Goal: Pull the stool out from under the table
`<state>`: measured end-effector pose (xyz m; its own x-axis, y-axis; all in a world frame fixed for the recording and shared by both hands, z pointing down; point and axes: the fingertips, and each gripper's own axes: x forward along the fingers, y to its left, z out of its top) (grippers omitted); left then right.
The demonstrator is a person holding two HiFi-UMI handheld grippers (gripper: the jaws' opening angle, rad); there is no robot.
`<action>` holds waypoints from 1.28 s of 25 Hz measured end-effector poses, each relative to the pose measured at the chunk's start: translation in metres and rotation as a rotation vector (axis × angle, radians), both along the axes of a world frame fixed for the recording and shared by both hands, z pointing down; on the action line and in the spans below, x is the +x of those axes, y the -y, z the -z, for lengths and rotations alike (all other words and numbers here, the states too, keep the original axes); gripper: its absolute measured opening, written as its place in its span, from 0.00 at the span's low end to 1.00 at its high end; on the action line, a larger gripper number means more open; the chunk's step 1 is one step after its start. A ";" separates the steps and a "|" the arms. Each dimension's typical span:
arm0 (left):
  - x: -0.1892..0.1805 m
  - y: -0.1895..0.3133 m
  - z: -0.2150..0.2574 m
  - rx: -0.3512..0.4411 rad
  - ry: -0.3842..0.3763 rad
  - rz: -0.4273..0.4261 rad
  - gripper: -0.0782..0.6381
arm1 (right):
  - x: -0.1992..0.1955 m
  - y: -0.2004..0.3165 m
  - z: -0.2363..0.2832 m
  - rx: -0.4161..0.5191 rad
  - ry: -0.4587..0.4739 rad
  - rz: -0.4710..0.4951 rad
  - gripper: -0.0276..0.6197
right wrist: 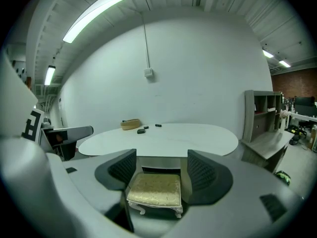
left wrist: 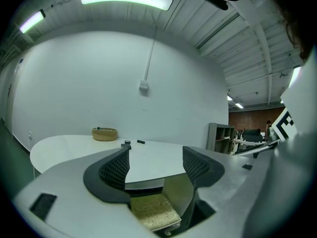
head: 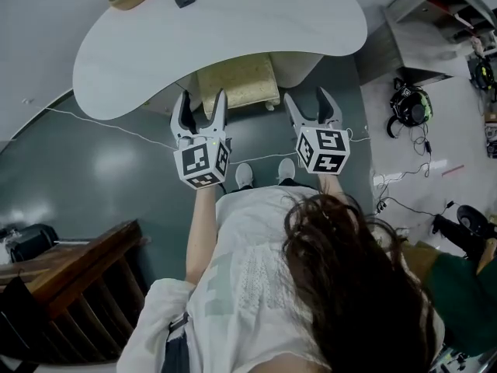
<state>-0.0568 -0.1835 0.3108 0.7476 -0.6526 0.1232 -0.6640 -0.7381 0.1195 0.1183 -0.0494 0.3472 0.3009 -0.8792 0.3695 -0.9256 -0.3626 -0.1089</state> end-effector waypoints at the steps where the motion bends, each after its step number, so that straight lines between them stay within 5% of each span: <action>1: 0.000 -0.001 -0.001 0.000 0.004 0.003 0.55 | 0.000 -0.001 -0.001 -0.002 0.001 0.004 0.53; 16: 0.026 0.022 -0.015 0.022 0.079 -0.018 0.55 | 0.023 0.046 -0.006 0.007 -0.014 0.073 0.53; 25: 0.065 0.051 -0.147 -0.020 0.145 -0.006 0.55 | 0.055 0.082 -0.130 -0.047 0.007 0.120 0.53; 32: 0.062 0.078 -0.282 -0.051 0.163 0.012 0.55 | 0.066 0.118 -0.265 -0.097 -0.004 0.136 0.53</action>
